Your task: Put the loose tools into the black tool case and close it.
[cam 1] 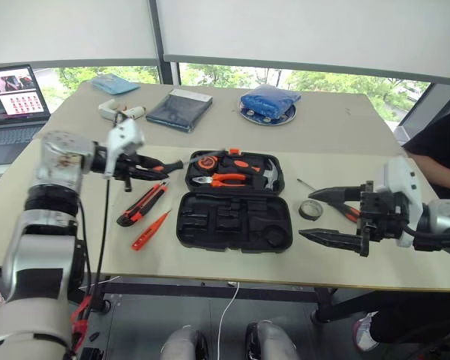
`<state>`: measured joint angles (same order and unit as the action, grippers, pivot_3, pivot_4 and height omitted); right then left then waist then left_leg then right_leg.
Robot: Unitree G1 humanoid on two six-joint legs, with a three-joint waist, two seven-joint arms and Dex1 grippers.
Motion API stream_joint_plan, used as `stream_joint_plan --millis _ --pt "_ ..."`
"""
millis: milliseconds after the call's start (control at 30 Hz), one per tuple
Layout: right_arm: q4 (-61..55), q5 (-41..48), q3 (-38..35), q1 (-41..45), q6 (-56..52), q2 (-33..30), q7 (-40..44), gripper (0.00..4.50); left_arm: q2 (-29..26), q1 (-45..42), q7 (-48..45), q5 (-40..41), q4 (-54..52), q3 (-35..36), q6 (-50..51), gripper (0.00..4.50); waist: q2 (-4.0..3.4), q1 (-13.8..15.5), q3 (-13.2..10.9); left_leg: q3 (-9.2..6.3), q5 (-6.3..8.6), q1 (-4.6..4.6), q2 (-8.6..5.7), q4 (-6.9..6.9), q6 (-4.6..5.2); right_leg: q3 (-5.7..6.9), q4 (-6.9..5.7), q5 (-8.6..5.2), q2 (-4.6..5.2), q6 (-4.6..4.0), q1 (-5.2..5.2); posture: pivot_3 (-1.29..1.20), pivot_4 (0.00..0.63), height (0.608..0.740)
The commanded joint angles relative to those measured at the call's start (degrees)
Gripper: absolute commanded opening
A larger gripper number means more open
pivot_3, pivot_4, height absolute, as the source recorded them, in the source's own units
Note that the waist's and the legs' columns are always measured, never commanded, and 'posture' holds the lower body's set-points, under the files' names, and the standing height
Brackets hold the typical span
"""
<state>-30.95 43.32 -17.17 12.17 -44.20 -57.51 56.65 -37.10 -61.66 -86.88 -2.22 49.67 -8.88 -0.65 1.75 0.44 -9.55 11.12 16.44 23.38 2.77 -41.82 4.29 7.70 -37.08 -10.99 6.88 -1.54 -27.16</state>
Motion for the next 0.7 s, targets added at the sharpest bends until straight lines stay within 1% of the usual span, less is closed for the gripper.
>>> stream_joint_plan --millis 33,100,300,433,700 --pt "-2.37 -0.35 -1.47 -1.11 0.13 -0.2 -2.33 4.5 4.05 -0.88 -2.38 -0.35 -2.89 -3.4 0.31 0.9 0.02 -0.09 -0.01 0.0 0.0 0.01 0.02 -0.01 0.0 -0.01 0.0 -0.01 -0.02 0.02 -0.01 0.0 0.15 0.718" --pt "-2.83 -0.39 -0.86 -1.28 0.4 0.33 -3.44 4.5 6.97 -2.39 -0.33 -2.18 -0.81 -5.3 -1.44 0.9 0.03 -0.09 -0.02 -0.01 0.0 0.02 0.04 -0.03 0.0 -0.01 0.0 -0.01 -0.04 0.03 -0.01 0.0 0.15 0.718" --pt "-3.43 -0.03 -0.32 -1.38 0.52 1.72 -6.37 4.5 11.5 -4.84 3.69 -5.25 4.92 -7.89 -2.99 0.9 0.04 -0.14 -0.02 -0.03 0.02 0.0 0.04 -0.03 0.05 -0.07 0.01 0.01 -0.06 0.05 -0.01 0.0 0.15 0.718" --pt "-4.03 -0.05 -0.58 -2.15 0.74 2.51 -7.69 4.5 12.71 -6.01 5.02 -6.43 7.65 -8.43 -4.6 0.9 0.04 -0.08 -0.03 -0.04 0.03 0.01 0.04 -0.03 0.08 -0.06 0.02 0.02 -0.07 0.03 -0.01 0.0 0.15 0.718" --pt "-4.57 0.81 -1.46 -3.05 0.94 4.03 -9.68 4.5 12.87 -8.38 4.92 -7.32 10.75 -8.32 -5.57 0.9 0.05 0.1 -0.03 -0.06 0.06 0.03 0.04 -0.03 0.13 -0.05 0.05 0.03 -0.06 0.03 -0.01 0.0 0.15 0.718"
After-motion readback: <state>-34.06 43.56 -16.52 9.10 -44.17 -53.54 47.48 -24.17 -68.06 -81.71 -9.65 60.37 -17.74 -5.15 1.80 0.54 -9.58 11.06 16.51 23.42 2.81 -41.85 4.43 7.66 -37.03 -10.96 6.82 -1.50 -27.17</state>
